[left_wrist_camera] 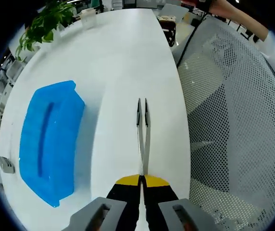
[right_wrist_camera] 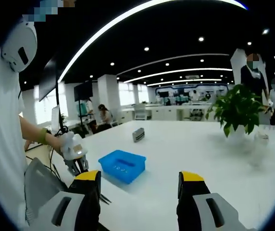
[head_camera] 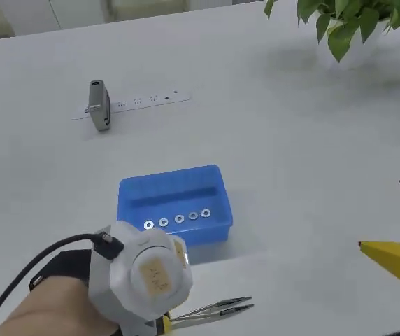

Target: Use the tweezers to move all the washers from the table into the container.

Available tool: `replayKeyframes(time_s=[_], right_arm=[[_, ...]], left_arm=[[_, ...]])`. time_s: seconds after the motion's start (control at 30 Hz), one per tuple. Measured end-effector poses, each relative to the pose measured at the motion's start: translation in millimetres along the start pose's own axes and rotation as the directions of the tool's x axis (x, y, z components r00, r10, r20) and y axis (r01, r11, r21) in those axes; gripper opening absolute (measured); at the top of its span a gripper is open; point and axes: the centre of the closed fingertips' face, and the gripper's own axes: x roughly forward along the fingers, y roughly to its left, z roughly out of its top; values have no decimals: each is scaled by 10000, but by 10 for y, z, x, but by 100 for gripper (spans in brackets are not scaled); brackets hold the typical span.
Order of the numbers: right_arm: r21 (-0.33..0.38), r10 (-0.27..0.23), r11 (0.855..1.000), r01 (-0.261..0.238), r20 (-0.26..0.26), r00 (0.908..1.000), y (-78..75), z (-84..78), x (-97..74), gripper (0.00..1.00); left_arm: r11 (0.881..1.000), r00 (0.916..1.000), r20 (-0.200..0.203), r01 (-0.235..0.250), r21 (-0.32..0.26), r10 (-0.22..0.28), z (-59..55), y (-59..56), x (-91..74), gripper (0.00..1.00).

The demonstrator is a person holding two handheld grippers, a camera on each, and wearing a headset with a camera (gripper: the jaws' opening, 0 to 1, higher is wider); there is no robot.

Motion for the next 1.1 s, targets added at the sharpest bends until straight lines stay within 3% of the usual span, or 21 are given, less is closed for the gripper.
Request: replayKeyframes(time_s=[0.23,0.57,0.73,0.8,0.87,0.93,1.03,1.1], right_arm=[[540,-370,9980,336,643,9972,20,101,-120,63],[457,-495,9979,462,737,9961,44,125,-149,65],[318,-357,9989,336,689,9970,87,139,-127,67],[278,-307,9992,290,656,9974,93,138,-120,68],[212,-206,9996,195,547,9983,105,132,-104,69],[145,-112,9998,105,458,9989,115,128,-84,71],[27,-39,10000,38,308,9995,127,120,-53,74],[-62,-26,10000,27,153,9999,127,106,-30,76]], left_arm=[[9990,9996,-230,134,-429,-144,-10,-7,-5,0],[9930,9996,-36,290,-1145,-297,-16,-23,-13,1],[9879,9997,247,46,-1547,-8,-45,-33,-60,17],[9787,9974,654,-166,-2046,306,-52,-27,-103,27],[9622,9902,1215,-336,-2701,686,-56,-25,-183,33],[9383,9761,1835,-472,-3426,1161,-63,-20,-294,38],[8942,9432,2634,-686,-4424,2027,-93,-9,-478,48],[8584,9054,3206,-849,-5059,2784,-107,5,-625,55]])
